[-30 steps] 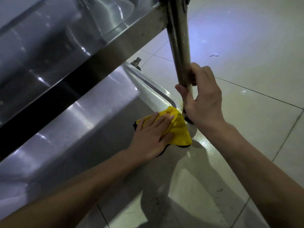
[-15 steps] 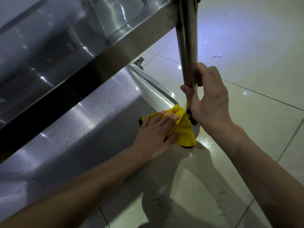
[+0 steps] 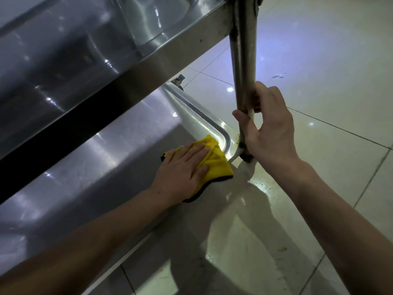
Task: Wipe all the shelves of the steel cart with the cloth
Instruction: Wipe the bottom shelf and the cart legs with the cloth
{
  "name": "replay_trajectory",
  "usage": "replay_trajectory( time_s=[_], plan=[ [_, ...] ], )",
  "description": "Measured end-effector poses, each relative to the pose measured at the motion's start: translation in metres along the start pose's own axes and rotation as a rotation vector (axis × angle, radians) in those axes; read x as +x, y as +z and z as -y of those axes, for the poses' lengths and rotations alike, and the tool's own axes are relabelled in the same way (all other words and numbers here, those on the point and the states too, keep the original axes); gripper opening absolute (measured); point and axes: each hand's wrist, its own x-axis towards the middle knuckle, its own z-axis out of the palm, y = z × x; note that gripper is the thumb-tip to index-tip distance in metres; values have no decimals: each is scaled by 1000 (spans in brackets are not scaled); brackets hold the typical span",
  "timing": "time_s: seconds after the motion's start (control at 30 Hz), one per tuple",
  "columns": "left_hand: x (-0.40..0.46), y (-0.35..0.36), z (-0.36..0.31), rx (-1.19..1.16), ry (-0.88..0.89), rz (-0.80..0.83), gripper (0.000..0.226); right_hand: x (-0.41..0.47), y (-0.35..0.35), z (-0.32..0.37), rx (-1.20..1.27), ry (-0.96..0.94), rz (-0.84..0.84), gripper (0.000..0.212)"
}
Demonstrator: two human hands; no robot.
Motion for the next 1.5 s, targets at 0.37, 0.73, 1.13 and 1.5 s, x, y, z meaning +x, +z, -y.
replay_trajectory(
  time_s=[0.37, 0.73, 1.13, 1.5],
  plan=[
    [88, -15, 28, -35, -302, -61, 58, 1, 0, 0, 24, 16, 4, 47],
    [141, -34, 36, -153, -540, -3, 57, 3, 1, 3, 45, 42, 17, 49],
    [131, -18, 1, -79, -434, -100, 50, 0, 0, 2, 38, 42, 4, 46],
    [104, -11, -22, -35, -220, -43, 47, 0, 0, 4, 35, 52, -3, 46]
  ],
)
